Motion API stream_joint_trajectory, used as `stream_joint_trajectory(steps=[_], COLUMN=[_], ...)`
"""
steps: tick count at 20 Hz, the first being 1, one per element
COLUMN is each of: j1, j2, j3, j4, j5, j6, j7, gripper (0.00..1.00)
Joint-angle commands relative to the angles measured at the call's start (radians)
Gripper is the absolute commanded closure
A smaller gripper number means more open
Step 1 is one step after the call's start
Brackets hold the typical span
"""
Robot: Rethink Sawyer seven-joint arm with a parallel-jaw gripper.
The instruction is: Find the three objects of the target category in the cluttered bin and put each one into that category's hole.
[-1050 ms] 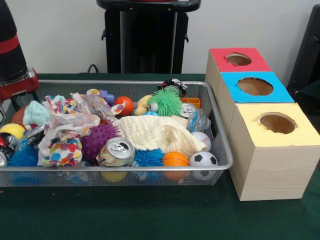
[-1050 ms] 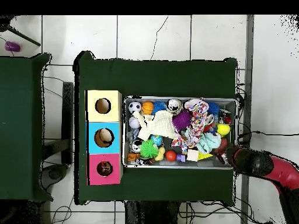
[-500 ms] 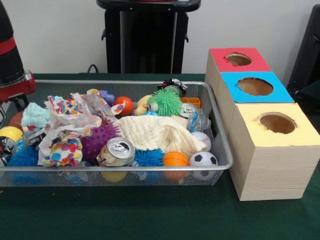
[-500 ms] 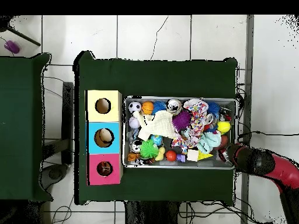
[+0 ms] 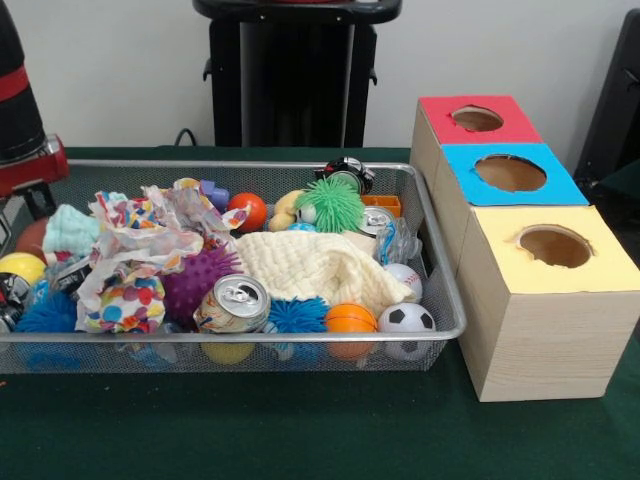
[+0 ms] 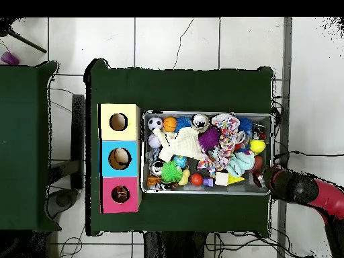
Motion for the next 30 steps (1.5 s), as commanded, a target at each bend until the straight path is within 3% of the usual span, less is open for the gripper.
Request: stream_joint_trajectory(steps=[1,7,16,30], j1=[0.022,0.045,0.075,0.068], j2=[-0.173,-0.275,-0.302,-0.131], j3=[0.043,0.042,0.023,0.001], j4=[0.118,0.170,0.185,0.133], j5=[0.011,0.046,0.063,0.027], j6=[0.050,0.075,0.077,-0.013], j7=[-0.122,-0.081,-0.063,-0.062], gripper=[1.00,1.00,1.00,1.00])
